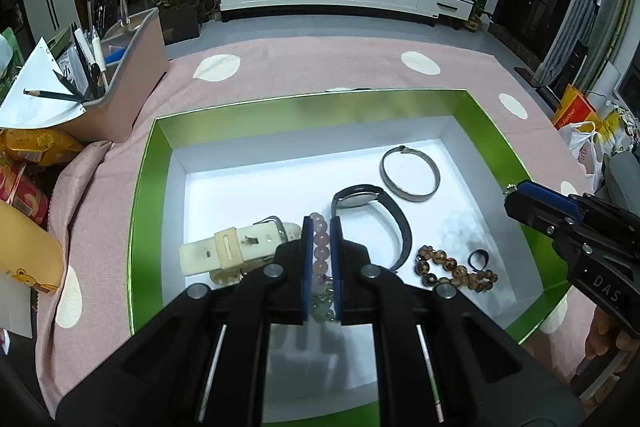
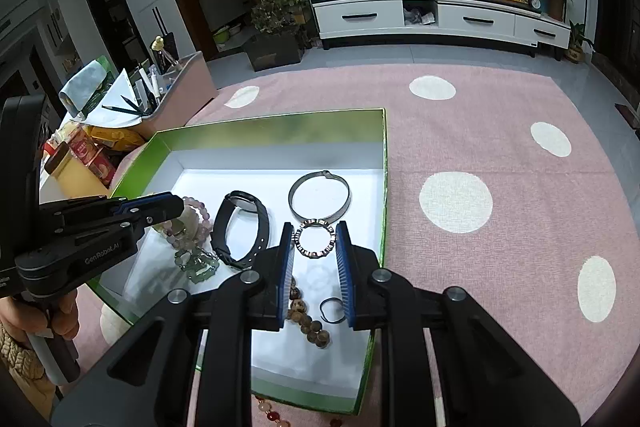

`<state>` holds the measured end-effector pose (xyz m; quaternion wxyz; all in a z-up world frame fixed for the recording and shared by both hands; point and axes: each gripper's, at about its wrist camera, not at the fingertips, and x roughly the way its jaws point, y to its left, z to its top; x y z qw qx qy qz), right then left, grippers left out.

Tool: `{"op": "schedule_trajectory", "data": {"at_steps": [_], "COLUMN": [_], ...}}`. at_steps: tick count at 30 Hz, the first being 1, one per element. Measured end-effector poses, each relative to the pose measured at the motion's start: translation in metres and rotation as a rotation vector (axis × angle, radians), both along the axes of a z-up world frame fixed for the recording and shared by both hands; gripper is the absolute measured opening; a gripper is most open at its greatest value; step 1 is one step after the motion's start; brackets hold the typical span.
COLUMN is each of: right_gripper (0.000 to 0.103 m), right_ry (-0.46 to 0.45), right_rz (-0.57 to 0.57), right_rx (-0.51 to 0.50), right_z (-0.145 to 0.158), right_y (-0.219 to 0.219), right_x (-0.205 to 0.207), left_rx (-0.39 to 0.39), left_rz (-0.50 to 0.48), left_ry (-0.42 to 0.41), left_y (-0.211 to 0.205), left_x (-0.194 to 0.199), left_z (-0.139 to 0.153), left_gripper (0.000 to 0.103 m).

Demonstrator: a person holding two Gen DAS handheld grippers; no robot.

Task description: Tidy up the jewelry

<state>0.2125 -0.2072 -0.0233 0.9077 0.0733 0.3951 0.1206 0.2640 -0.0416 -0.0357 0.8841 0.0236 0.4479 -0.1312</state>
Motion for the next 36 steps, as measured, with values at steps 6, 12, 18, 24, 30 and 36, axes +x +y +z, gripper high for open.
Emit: {"op": "schedule_trajectory", "data": {"at_steps": [6, 12, 18, 24, 30, 36], "right_gripper": [0.021, 0.028, 0.032, 0.032, 0.032, 0.033], "right_ry": [0.007, -0.020, -0.059, -0.090, -0.108, -0.108], "right_rz": [0.002, -0.015, -0.040, -0.068, -0.088, -0.103], "right_rx": [0.001, 0.019, 0.043, 0.059, 0.066, 0.084], "right_z": [0.000, 0.009, 0.023, 0.035, 0.043, 0.044], "right_y": [0.000, -0.009, -0.026, -0.044, -0.058, -0.066], "right_x": [0.001, -0.004, -0.020, -0.044, -0.072, -0.100], "left_rx": [-0.013, -0.019, -0.023, -0.031, -0.036, -0.065], "left_rz": [0.016, 0.011, 0.005, 0.003, 0.014, 0.045], "left_ry": [0.004, -0.020, -0.055, -0.089, -0.114, -0.120], "left_y": [0.003, 0.001, -0.001, 0.003, 0.011, 0.027], "left_x": [0.002, -0.004, -0.015, -0.033, -0.055, -0.081], "left_z": [0.000, 0.011, 0.027, 0.045, 0.059, 0.066], "left_gripper": [0.008, 0.026, 0.044, 0.051, 0.057, 0.060]}}
